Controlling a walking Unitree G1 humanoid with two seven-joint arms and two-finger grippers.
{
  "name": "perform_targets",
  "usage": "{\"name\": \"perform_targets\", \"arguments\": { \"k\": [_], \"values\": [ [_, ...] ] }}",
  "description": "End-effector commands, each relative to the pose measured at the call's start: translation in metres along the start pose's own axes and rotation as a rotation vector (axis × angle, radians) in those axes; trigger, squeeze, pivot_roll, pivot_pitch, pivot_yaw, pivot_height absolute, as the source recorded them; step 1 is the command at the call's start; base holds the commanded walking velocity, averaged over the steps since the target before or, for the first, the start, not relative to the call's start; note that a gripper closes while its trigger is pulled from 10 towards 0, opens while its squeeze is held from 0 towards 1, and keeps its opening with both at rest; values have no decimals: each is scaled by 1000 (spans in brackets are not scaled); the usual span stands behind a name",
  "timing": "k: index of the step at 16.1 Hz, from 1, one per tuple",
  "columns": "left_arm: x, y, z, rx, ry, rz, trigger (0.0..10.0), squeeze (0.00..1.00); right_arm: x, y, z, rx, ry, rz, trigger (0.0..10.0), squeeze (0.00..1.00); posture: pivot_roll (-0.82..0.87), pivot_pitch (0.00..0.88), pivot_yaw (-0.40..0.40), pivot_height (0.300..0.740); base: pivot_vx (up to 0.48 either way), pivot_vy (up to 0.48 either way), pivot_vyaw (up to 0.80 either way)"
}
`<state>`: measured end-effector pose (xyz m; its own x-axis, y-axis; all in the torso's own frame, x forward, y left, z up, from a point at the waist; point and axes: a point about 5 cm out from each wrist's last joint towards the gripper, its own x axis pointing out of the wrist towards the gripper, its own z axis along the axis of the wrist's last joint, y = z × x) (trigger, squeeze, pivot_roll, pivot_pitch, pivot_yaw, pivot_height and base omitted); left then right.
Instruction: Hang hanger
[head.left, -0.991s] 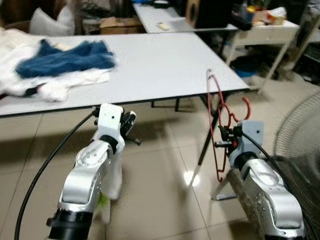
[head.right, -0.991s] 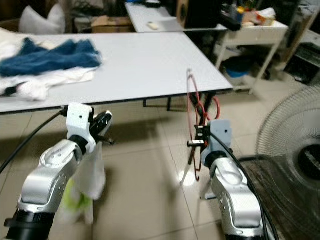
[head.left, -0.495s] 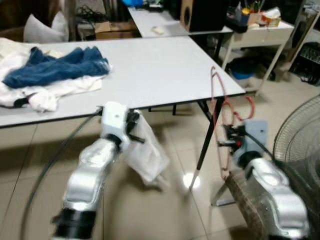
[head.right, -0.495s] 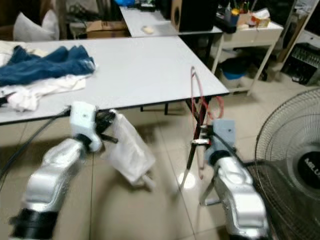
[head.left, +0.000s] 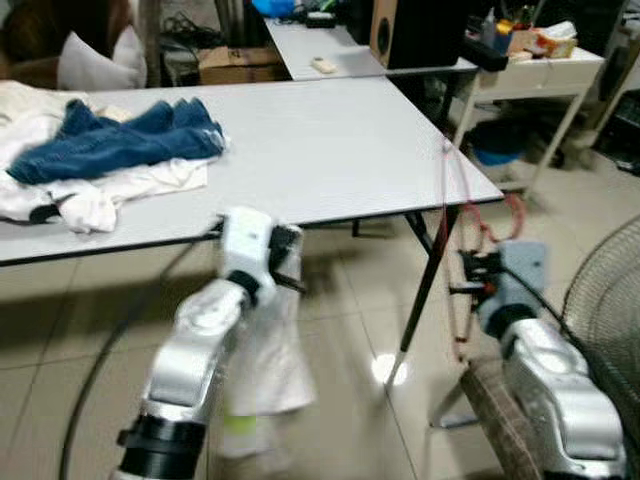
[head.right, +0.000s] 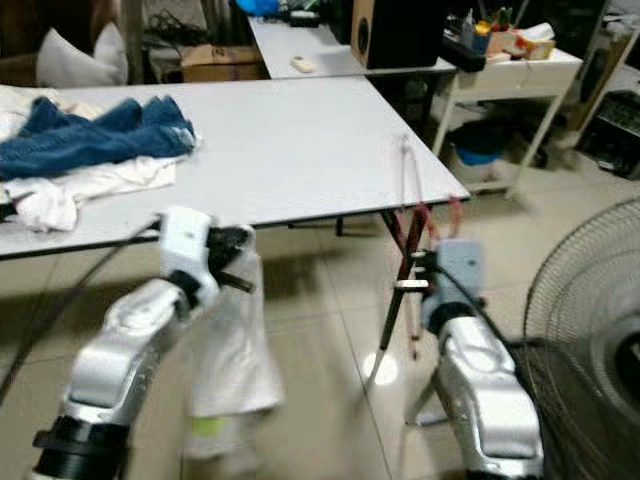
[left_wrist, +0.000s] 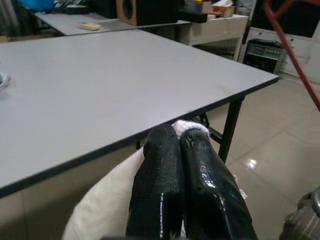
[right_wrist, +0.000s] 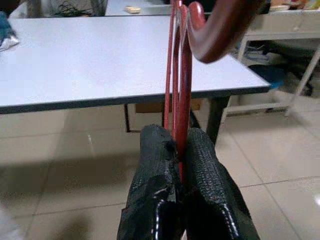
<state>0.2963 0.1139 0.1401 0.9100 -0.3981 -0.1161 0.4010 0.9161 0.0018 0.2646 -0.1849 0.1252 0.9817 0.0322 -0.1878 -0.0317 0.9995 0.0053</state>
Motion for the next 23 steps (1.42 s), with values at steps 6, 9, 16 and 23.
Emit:
{"name": "perform_targets", "arguments": {
  "k": [6,9,16,23],
  "values": [
    [0,7,9,24,-37,20,10000,0,3,7,2,-5,-12,27,10000,0,-143,0,-21,740,306,0,-400],
    [-1,8,10,27,-38,22,10000,0,3,7,2,-6,-13,28,10000,0,-140,0,-23,740,306,0,0],
    [0,11,11,26,-41,30,10000,0,3,7,1,-3,-9,29,10000,0,-147,0,-18,740,304,0,0],
    [4,13,15,29,-56,40,10000,0,5,5,2,-15,-12,29,10000,0,-144,0,-23,740,304,0,-343]
  ]
}}
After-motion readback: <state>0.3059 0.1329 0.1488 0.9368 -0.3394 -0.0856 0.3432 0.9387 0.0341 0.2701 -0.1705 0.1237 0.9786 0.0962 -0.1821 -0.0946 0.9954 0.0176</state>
